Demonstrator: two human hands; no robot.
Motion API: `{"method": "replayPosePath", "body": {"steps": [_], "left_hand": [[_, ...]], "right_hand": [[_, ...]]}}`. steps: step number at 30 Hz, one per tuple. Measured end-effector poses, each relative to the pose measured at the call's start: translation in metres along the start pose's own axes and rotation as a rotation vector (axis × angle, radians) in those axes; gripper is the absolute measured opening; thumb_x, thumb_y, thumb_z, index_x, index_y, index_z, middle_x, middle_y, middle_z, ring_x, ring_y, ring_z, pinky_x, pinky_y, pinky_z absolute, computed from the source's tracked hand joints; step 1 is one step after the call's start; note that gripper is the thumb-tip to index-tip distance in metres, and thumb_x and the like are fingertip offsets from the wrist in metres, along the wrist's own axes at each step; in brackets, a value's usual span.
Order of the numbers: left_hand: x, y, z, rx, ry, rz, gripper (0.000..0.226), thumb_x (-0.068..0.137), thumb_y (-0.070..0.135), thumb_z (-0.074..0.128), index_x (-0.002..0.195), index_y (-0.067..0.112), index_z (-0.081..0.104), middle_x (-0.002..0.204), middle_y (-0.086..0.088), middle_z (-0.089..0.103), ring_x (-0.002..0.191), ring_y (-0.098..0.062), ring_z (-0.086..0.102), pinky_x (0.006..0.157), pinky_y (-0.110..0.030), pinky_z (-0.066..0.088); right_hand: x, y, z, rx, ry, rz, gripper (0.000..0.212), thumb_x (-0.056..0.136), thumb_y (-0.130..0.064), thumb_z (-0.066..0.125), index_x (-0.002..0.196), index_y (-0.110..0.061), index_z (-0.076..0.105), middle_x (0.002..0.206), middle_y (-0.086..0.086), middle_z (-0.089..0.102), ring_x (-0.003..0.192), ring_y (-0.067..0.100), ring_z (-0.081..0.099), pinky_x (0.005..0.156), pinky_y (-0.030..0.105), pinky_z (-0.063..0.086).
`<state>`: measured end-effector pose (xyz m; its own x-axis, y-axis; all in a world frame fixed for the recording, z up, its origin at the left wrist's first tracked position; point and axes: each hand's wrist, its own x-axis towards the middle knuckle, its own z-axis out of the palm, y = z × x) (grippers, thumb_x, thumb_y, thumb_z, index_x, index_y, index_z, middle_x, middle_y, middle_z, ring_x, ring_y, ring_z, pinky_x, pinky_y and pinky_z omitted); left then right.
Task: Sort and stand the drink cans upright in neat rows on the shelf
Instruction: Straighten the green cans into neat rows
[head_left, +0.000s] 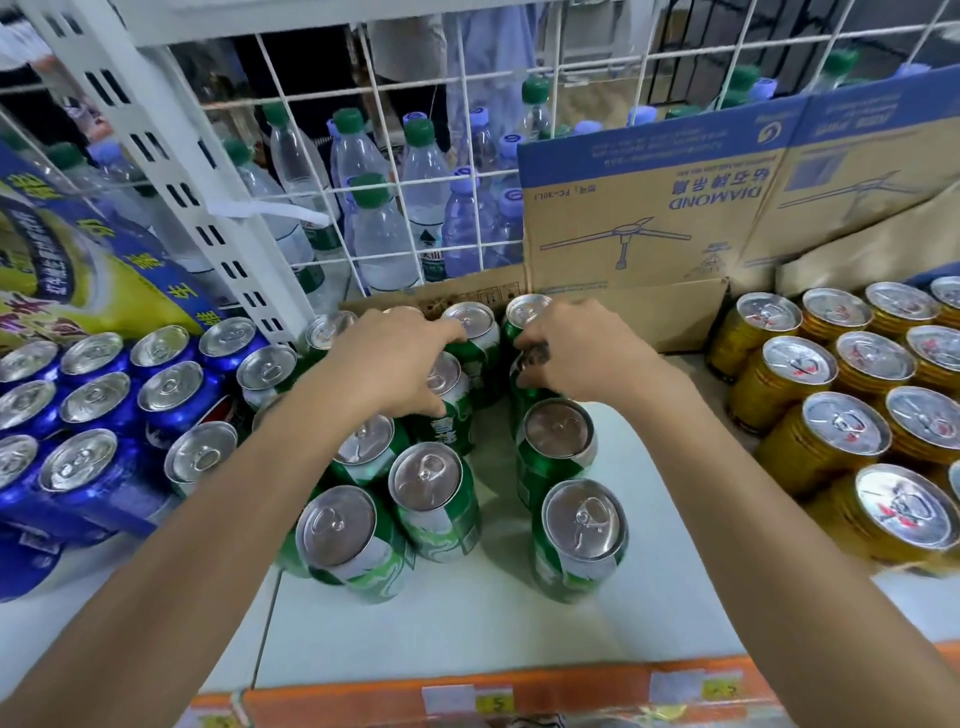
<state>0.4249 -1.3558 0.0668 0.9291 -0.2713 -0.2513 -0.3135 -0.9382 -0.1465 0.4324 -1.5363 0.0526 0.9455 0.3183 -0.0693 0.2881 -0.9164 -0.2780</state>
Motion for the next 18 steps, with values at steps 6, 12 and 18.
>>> {"method": "replayPosePath", "body": {"steps": [6,12,18], "left_hand": [[-0.001,0.002,-0.008,-0.037,0.014,0.038,0.067,0.073,0.049,0.076,0.133,0.036,0.049,0.129,0.003,0.056,0.119,-0.023,0.049,0.091,-0.035,0.038],[0.011,0.018,-0.007,-0.061,0.059,0.063,0.066,0.07,0.054,0.075,0.129,0.034,0.054,0.117,0.0,0.062,0.108,-0.028,0.054,0.089,-0.039,0.046],[0.012,0.021,-0.005,-0.025,0.084,0.075,0.061,0.072,0.054,0.073,0.125,0.03,0.055,0.114,-0.003,0.063,0.105,-0.029,0.056,0.085,-0.04,0.048]], "right_hand": [[0.004,0.002,-0.002,-0.003,-0.03,0.015,0.043,0.079,-0.038,0.073,0.116,-0.019,0.062,0.111,0.008,0.062,0.101,0.031,0.056,0.074,0.034,0.046],[0.001,0.003,0.0,0.011,0.012,0.012,0.043,0.078,-0.037,0.074,0.114,-0.018,0.061,0.106,0.009,0.061,0.099,0.033,0.056,0.073,0.035,0.045],[0.0,0.003,0.001,-0.004,0.027,-0.006,0.042,0.079,-0.036,0.073,0.115,-0.018,0.059,0.107,0.009,0.061,0.1,0.033,0.056,0.071,0.035,0.044]]}}
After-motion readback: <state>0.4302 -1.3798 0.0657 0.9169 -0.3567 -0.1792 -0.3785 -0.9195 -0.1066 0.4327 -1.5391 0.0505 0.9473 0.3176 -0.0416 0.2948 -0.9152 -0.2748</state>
